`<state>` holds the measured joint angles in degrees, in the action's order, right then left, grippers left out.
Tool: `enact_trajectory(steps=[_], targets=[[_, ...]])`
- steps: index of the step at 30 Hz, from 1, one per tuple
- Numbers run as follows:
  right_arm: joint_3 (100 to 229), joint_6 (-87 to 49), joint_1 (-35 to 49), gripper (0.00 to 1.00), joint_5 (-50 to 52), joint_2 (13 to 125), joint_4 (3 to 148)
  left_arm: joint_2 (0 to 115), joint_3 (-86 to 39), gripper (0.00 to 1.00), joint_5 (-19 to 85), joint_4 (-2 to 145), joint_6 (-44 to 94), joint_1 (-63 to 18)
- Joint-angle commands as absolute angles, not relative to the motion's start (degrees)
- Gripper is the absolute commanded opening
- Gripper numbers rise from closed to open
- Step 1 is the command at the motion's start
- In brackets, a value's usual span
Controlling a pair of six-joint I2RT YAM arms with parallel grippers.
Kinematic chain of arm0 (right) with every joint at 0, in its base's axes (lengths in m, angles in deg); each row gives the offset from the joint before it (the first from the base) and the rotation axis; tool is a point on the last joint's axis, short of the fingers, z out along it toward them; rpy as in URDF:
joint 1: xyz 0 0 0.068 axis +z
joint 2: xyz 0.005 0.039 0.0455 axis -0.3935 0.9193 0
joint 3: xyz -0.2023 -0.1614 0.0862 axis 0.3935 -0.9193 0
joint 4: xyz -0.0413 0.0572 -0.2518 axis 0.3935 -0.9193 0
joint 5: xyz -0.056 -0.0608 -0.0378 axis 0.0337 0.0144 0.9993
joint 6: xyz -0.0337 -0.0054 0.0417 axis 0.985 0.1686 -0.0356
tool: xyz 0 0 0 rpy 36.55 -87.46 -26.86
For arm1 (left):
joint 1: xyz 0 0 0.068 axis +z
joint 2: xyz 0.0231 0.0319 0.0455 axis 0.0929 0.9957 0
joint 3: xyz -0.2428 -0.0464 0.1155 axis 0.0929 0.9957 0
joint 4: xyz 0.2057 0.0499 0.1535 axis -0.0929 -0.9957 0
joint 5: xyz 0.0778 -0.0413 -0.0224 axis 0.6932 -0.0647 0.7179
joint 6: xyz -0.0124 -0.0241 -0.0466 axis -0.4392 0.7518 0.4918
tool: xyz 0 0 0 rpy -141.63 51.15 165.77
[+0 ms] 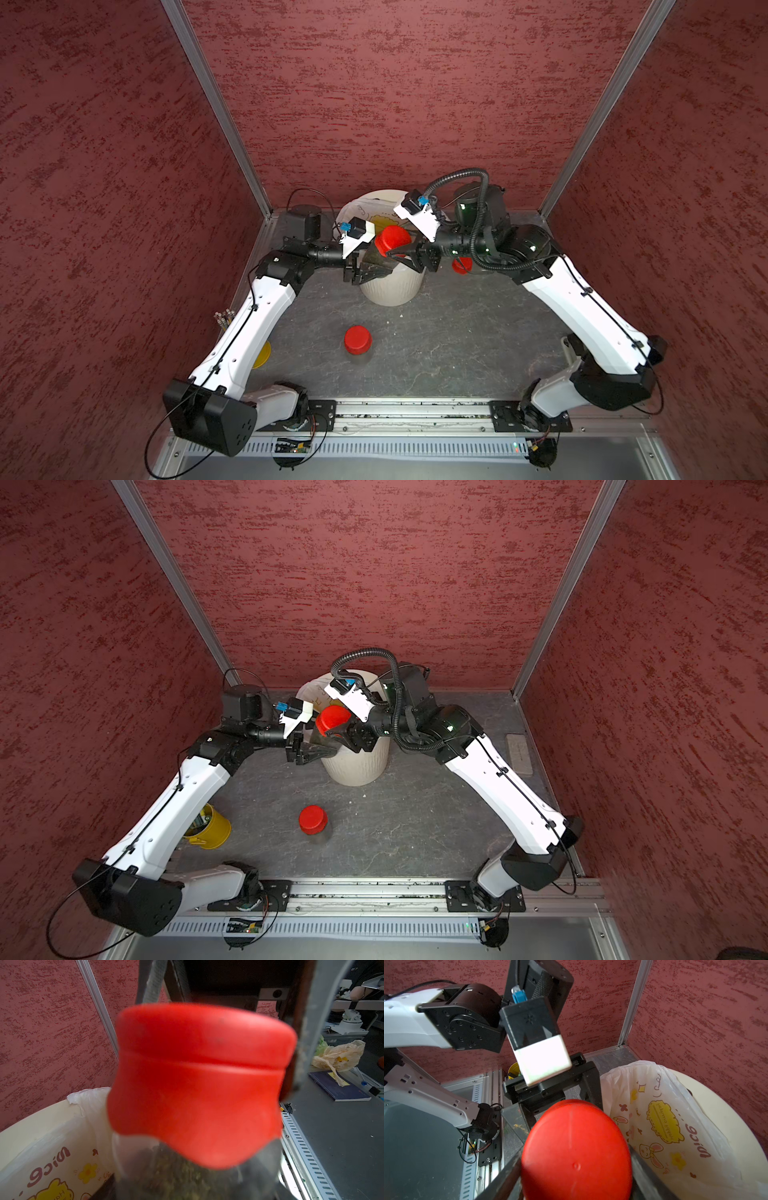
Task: Empty moldy tea leaves from jars
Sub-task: Unscrew the lid from the jar.
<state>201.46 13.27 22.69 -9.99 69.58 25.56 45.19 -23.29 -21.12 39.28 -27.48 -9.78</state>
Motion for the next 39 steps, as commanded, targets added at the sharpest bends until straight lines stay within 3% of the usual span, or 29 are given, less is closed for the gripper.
enact_trajectory(steps=[1,12,23,34,39], targets=[[204.24,22.91,22.08,0.42,-16.8,70.29,23.13,44.9,-24.66,0.69,-21.13,39.02,-26.42,-9.69],[207.74,31.63,17.16,0.39,-27.35,71.88,18.1,45.16,-24.74,0.69,-21.06,38.49,-26.7,-9.69],[210.99,34.17,17.08,0.5,-27.37,74.84,13.96,45.33,-24.85,0.69,-21.15,38.41,-26.66,-9.63],[209.0,19.52,17.34,0.9,-21.07,72.05,23.5,45.43,-24.77,0.69,-21.13,38.71,-26.68,-9.63],[206.69,12.16,19.11,0.99,-16.05,69.78,26.93,45.25,-24.74,0.69,-21.13,38.93,-26.72,-9.6]])
